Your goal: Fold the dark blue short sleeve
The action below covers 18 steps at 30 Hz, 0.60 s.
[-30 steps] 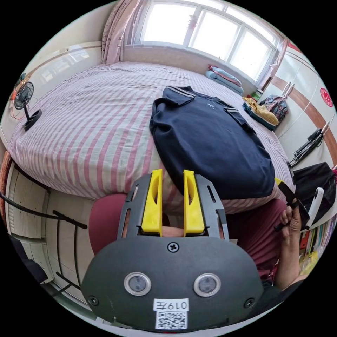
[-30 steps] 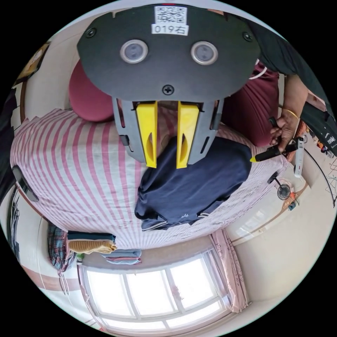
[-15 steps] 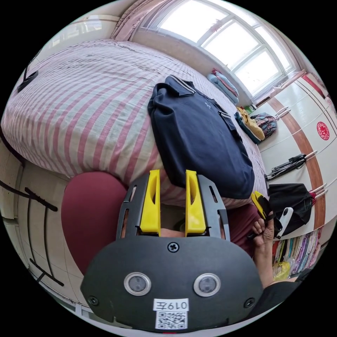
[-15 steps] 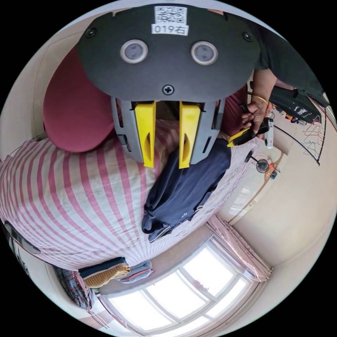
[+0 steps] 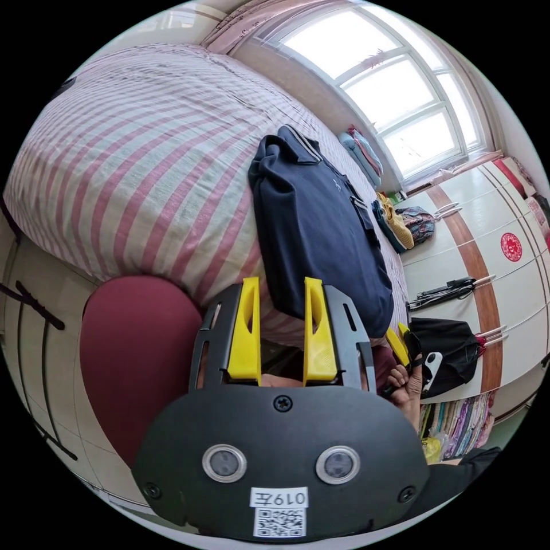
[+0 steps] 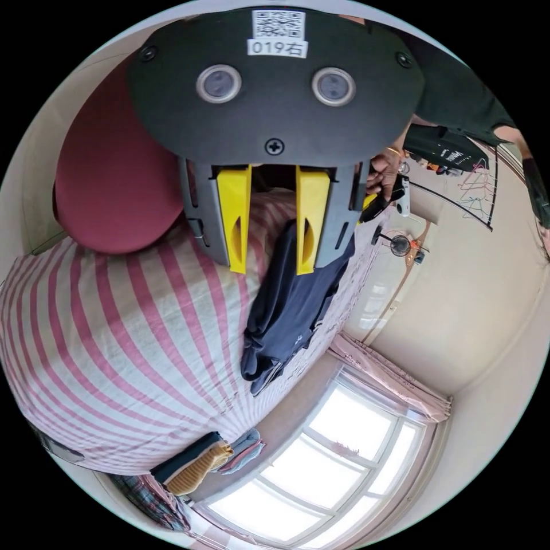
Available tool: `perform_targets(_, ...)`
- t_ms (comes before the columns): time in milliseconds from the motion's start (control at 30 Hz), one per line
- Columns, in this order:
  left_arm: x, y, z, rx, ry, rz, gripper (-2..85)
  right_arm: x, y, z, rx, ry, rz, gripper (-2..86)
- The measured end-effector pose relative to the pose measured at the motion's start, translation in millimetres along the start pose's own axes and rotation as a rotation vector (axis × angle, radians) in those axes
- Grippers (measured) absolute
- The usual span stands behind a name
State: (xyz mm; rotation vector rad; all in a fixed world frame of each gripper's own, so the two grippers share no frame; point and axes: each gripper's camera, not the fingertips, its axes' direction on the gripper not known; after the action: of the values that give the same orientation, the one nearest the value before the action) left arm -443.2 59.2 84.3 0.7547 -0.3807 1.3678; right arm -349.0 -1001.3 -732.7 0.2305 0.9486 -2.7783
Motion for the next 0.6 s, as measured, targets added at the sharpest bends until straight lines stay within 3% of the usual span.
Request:
perform_targets(300, -36.9, -6.9, 0.9, 0.005, 0.115, -0.078, 11.9, 23.4, -21.3, 8.0, 0.004, -0.019, -0.033, 10.7)
perform_targets(600, -75.5, -18.1, 7.4, -0.001, 0.268, -0.136, 10.2, 80.0, -44.6, 16.4, -0.007, -0.196, 0.132, 10.2)
